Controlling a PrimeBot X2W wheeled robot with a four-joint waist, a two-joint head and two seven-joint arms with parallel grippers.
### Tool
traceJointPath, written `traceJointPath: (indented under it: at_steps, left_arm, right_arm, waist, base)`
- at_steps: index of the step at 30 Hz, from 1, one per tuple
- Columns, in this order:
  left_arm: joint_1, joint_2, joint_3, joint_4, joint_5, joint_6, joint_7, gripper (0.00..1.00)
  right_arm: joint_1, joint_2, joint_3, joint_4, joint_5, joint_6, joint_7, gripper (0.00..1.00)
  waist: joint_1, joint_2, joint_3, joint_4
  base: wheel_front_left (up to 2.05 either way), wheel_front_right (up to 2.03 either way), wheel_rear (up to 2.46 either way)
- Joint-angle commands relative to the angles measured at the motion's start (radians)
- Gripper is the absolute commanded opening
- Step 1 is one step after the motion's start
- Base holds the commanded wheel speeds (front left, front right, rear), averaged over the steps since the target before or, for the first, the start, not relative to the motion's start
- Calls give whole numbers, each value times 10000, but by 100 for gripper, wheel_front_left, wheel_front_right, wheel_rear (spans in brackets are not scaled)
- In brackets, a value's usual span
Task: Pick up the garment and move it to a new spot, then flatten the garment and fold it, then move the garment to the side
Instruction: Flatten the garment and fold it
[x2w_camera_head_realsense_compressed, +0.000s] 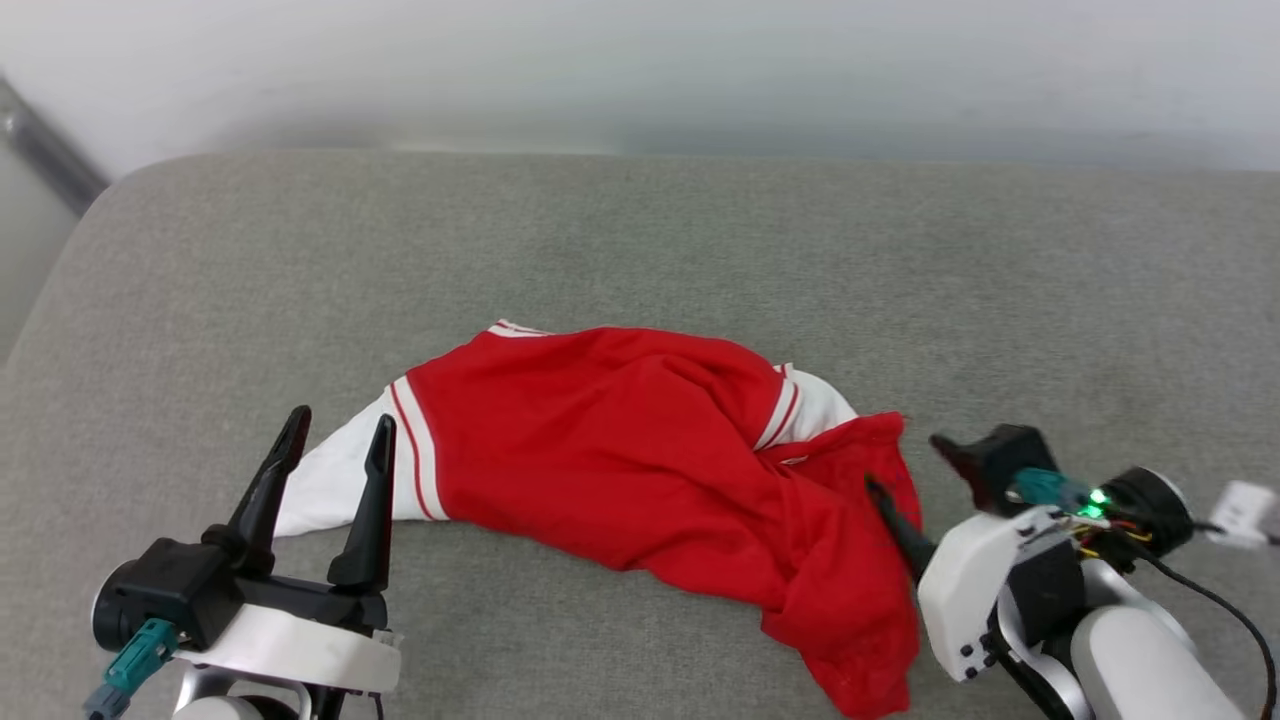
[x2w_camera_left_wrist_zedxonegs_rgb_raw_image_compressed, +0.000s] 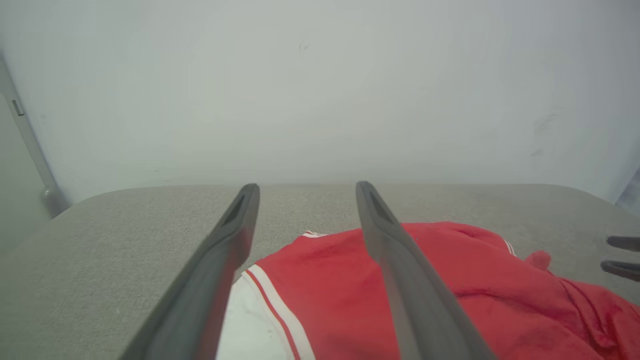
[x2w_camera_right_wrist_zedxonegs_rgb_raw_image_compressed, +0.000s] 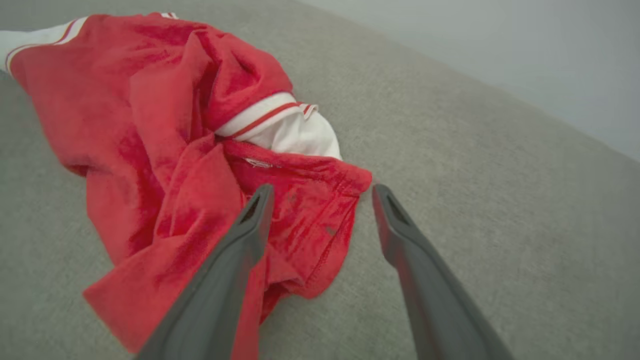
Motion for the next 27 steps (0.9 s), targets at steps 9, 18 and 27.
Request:
traceJointPath:
  at_steps: [9, 18, 27]
  left_arm:
    - [-371, -573, -128, 269, 443, -309, -25, 100]
    - [-540, -792, -301, 607, 659, -392, -25, 100]
    - [-199, -756, -112, 731, 692, -409, -25, 100]
  right_arm:
    - [-1543, -1968, 2093, 323, 1963, -5, 3888, 100]
    - [-1573, -2063, 2633, 2056, 2726, -5, 4287, 51]
    - [-709, -1852, 3385, 1413, 4125, 22, 4859, 0]
  waist:
    - [1, 0, 569, 872]
    - [1, 0, 763, 1499]
    - [1, 0, 219, 1321]
  base:
    - [0, 0, 0]
    - [0, 0, 0]
    - [0, 0, 0]
